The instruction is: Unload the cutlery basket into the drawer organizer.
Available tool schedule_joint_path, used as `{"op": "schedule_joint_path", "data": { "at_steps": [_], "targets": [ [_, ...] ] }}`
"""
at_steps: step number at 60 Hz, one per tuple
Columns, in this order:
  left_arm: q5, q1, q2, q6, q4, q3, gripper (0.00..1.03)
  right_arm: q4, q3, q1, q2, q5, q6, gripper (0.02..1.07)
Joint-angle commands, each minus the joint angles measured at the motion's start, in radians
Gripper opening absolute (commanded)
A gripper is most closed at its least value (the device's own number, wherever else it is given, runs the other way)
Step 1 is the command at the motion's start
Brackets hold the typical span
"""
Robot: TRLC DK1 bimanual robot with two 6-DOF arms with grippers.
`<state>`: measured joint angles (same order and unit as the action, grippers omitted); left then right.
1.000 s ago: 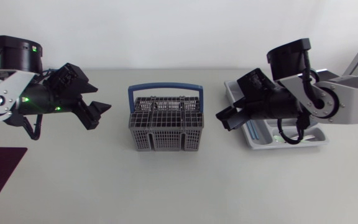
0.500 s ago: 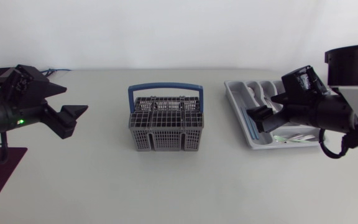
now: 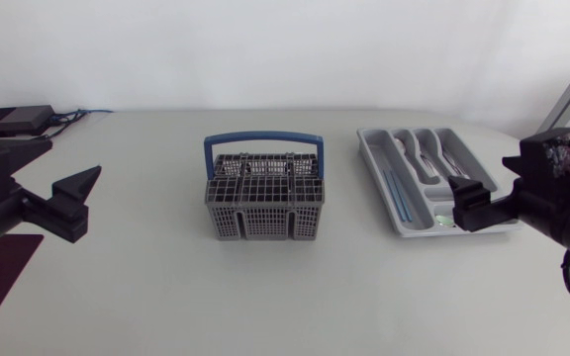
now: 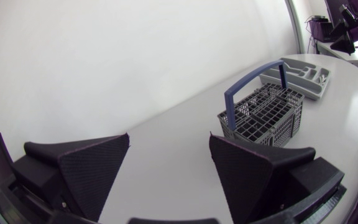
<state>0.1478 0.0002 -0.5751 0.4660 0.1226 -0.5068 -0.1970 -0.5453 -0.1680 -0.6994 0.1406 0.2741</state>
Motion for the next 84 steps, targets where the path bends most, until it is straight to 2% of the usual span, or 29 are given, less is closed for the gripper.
{"op": "schedule_joint_path", "data": {
  "at_steps": [1, 16, 64, 84],
  "targets": [
    [-0.001, 0.007, 0.043, -0.040, 0.005, 0.033, 1.00, 0.016, 0.045, 0.007, 0.049, 0.017, 0.008, 1.03],
    [0.019, 0.026, 0.170, -0.138, 0.002, 0.099, 1.00, 0.048, 0.116, 0.039, 0.204, 0.020, 0.060, 1.03],
    [-0.145, 0.000, 0.569, -0.461, -0.121, 0.501, 1.00, 0.195, 0.539, 0.166, 0.693, -0.138, -0.269, 1.03],
    [-0.148, 0.000, 0.575, -0.466, -0.123, 0.507, 1.00, 0.197, 0.545, 0.168, 0.699, -0.141, -0.274, 1.03]
  ]
}}
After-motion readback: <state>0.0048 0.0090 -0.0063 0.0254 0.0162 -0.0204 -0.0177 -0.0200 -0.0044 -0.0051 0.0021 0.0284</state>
